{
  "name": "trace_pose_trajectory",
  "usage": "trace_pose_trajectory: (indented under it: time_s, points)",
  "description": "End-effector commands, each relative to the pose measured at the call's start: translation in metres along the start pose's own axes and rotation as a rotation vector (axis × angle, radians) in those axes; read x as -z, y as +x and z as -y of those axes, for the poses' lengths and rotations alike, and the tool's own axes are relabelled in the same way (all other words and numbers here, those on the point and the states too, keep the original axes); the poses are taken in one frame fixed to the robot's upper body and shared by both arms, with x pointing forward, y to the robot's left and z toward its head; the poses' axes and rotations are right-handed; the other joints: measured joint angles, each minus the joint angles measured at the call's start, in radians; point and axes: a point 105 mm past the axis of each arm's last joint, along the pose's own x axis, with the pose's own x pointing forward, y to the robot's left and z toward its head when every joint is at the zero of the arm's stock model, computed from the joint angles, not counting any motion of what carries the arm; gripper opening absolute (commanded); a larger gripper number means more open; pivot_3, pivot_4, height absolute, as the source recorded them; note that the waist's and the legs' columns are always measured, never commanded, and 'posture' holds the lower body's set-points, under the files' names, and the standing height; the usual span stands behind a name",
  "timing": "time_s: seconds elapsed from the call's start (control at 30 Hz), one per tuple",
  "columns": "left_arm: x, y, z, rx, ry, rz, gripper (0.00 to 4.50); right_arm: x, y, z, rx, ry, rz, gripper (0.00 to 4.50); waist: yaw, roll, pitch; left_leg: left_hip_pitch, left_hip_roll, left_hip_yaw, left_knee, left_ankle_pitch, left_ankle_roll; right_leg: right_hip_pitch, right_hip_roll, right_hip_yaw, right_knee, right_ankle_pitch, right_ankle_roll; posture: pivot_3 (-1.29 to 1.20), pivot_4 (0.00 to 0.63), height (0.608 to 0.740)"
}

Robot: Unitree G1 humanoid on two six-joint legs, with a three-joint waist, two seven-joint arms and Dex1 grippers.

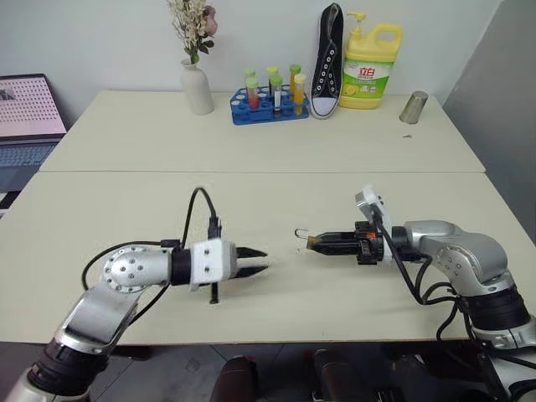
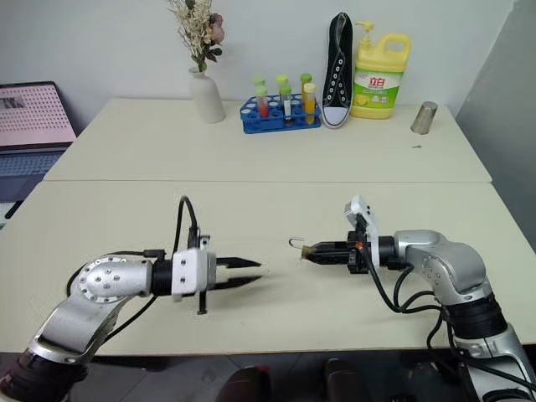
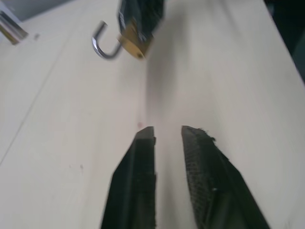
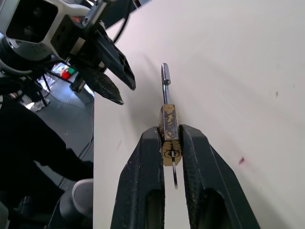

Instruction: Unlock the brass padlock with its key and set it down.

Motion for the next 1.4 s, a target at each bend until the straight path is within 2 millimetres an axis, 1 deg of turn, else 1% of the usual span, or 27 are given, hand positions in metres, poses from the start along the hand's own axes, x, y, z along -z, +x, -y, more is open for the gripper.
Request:
trace_pose_trajectory:
  time_s: [0.03,0.13,0.27,0.3,0.4,0.57,0.63,0.67,0.77,0.83,0.93,0.97,1.07,1.1,1.17,1.3,1.4]
  points:
    - [-0.011,0.004,0.002,-0.011,0.058,0.061,2.2,-0.001,0.002,0.0,-0.017,-0.019,-0.041,0.17,0.003,0.0,0.0,0.0,0.0,0.0,0.0,0.0,0.0,0.0,0.0,0.0,0.0,0.0,0.0,0.0,0.15,0.74]
    - [-0.017,0.008,0.001,-0.054,0.01,0.111,3.13,0.008,0.007,0.009,-0.004,0.04,-0.098,0.17,0.002,0.0,0.0,-0.001,0.0,0.0,0.0,0.0,0.0,0.0,0.0,0.0,0.0,-0.001,0.002,0.0,0.15,0.74]
    - [-0.017,0.009,0.003,-0.059,0.01,0.114,4.43,0.014,0.012,0.015,-0.004,0.048,-0.147,0.17,0.001,0.0,0.0,0.0,0.001,-0.001,0.0,0.0,0.0,0.0,0.0,-0.001,0.0,-0.001,0.002,0.0,0.15,0.74]
    - [-0.018,0.01,0.003,-0.066,0.008,0.119,4.49,0.016,0.016,0.021,0.017,0.065,-0.164,0.17,0.0,0.0,0.0,0.0,0.001,-0.001,0.0,0.0,0.0,0.0,0.0,-0.001,0.0,-0.001,0.002,0.0,0.15,0.74]
    - [-0.018,0.012,0.001,-0.088,-0.004,0.131,4.5,0.019,0.024,0.034,0.055,0.072,-0.201,0.17,-0.004,0.0,0.0,0.0,0.001,0.0,0.0,0.0,0.0,0.0,0.0,0.0,0.001,-0.001,0.002,0.0,0.15,0.74]
    - [-0.016,0.013,0.001,-0.085,-0.022,0.129,4.5,0.024,0.024,0.043,0.081,0.047,-0.251,0.17,-0.001,0.0,0.0,-0.001,0.001,-0.001,0.0,0.0,0.0,0.0,0.0,-0.001,0.0,0.001,-0.001,0.0,0.15,0.74]
    - [-0.014,0.014,0.0,-0.087,-0.04,0.129,4.5,0.025,0.02,0.049,0.114,0.007,-0.263,0.89,-0.001,0.0,0.0,-0.001,0.0,0.0,0.0,0.0,0.0,0.0,0.0,0.0,0.0,0.001,-0.001,0.0,0.15,0.74]
    - [-0.013,0.014,-0.001,-0.088,-0.049,0.128,4.5,0.023,0.017,0.052,0.133,-0.02,-0.262,1.05,0.0,0.0,0.0,-0.001,0.0,0.0,0.0,0.0,0.0,0.0,0.0,0.0,0.0,0.001,-0.001,0.0,0.15,0.74]
    - [-0.012,0.013,-0.003,-0.093,-0.095,0.135,4.5,0.017,0.009,0.056,0.177,-0.097,-0.246,2.05,0.0,0.0,0.0,0.0,0.0,-0.001,0.0,0.0,0.0,0.0,0.0,-0.001,0.001,0.001,-0.001,0.0,0.15,0.74]
    - [-0.008,0.012,-0.008,-0.12,-0.147,0.127,4.5,0.011,-0.001,0.056,0.216,-0.172,-0.229,2.7,0.001,0.0,0.0,0.0,0.0,-0.001,0.0,0.0,0.0,0.0,0.0,-0.001,0.001,0.001,-0.001,0.0,0.15,0.74]
    - [-0.006,0.012,-0.012,-0.143,-0.162,0.112,4.5,0.008,-0.007,0.055,0.241,-0.247,-0.214,3.72,0.0,0.0,0.0,-0.001,0.0,-0.001,0.0,0.0,0.0,0.0,0.0,-0.001,0.0,0.001,-0.001,0.0,0.15,0.74]
    - [-0.005,0.011,-0.014,-0.148,-0.182,0.105,4.5,0.009,-0.011,0.045,0.206,-0.274,-0.209,4.06,0.0,0.0,0.0,-0.001,0.0,-0.001,0.0,0.0,0.0,0.0,0.0,-0.001,0.0,0.001,-0.001,0.0,0.15,0.74]
    - [0.0,0.008,-0.021,-0.186,-0.206,0.045,4.5,0.011,-0.022,0.021,0.163,-0.364,-0.196,4.06,0.001,0.0,0.0,-0.001,0.001,-0.002,0.0,0.0,0.0,0.0,0.0,-0.002,0.0,0.001,-0.001,0.0,0.15,0.74]
    - [0.001,0.006,-0.021,-0.191,-0.202,0.033,4.5,0.013,-0.025,0.017,0.167,-0.386,-0.2,4.06,0.001,0.0,0.0,-0.001,0.001,-0.002,0.0,0.0,0.0,0.0,0.0,-0.002,0.0,-0.001,0.002,0.0,0.15,0.74]
    - [0.002,0.005,-0.018,-0.175,-0.205,0.015,4.5,0.016,-0.029,0.01,0.184,-0.422,-0.199,4.06,0.001,0.0,0.0,-0.001,0.001,-0.002,0.0,0.0,0.0,0.0,0.0,-0.002,0.0,-0.001,0.003,0.0,0.15,0.74]
    - [0.002,0.003,-0.013,-0.152,-0.221,0.027,4.5,0.016,-0.033,-0.005,0.189,-0.414,-0.157,4.06,-0.003,0.0,0.0,0.0,0.001,-0.001,0.0,0.0,0.0,0.0,0.0,-0.001,0.001,-0.002,0.003,0.0,0.15,0.74]
    - [0.001,0.002,-0.012,-0.145,-0.229,0.035,4.5,0.016,-0.035,-0.01,0.197,-0.418,-0.152,4.06,-0.001,0.0,0.0,0.0,0.001,-0.002,0.0,0.0,0.0,0.0,0.0,-0.001,0.001,-0.002,0.003,0.0,0.15,0.74]
